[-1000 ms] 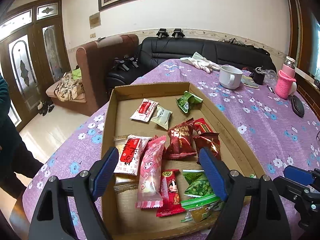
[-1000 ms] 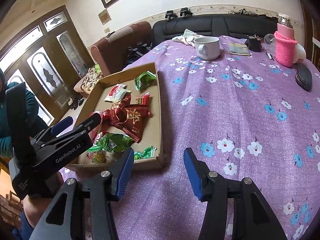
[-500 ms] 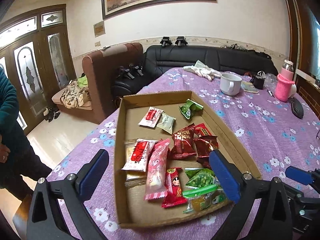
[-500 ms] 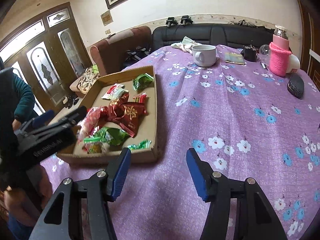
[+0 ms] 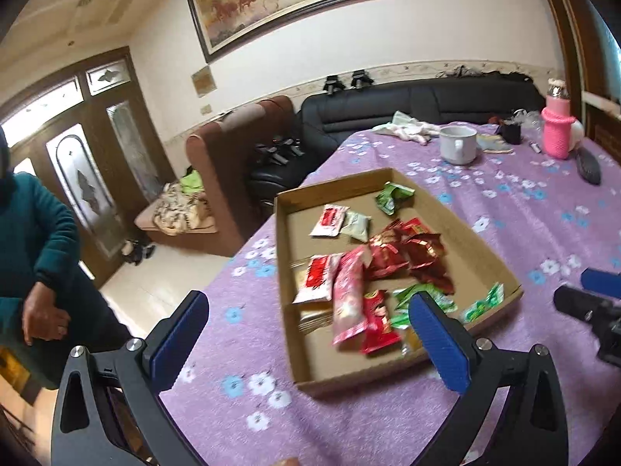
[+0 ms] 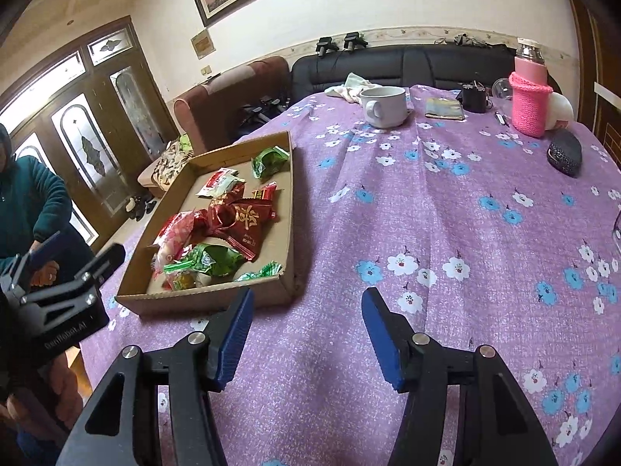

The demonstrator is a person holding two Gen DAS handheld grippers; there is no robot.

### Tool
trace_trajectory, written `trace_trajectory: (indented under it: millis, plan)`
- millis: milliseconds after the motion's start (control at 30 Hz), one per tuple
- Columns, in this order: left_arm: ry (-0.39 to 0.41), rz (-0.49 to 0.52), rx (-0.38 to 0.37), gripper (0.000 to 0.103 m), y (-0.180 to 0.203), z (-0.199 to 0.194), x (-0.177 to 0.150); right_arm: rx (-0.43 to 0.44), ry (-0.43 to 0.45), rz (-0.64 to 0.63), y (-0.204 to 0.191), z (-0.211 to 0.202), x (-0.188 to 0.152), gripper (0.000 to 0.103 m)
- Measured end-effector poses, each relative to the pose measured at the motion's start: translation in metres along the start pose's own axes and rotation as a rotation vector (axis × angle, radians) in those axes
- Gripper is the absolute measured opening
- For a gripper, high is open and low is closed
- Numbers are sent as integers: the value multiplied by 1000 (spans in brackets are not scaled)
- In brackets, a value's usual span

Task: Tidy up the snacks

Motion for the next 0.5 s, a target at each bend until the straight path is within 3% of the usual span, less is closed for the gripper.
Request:
trace_trajectory:
  millis: [200, 500]
  plan:
    - [-98, -43, -63, 103, 9, 11, -9, -2, 12, 29, 8, -5, 2, 72]
    - [-127, -61, 6, 103, 10, 39, -14, -14, -20, 13, 5, 3, -1, 72]
Point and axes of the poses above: each gripper's, at about its wrist camera, not at the fingertips, and z roughly the way its jaws point, y to its right, x to its top, the point moved 7 cm from there along z, roughly the way its jaws point, and after that the axes turned 3 degrees about -z, right-handed, at the moved point
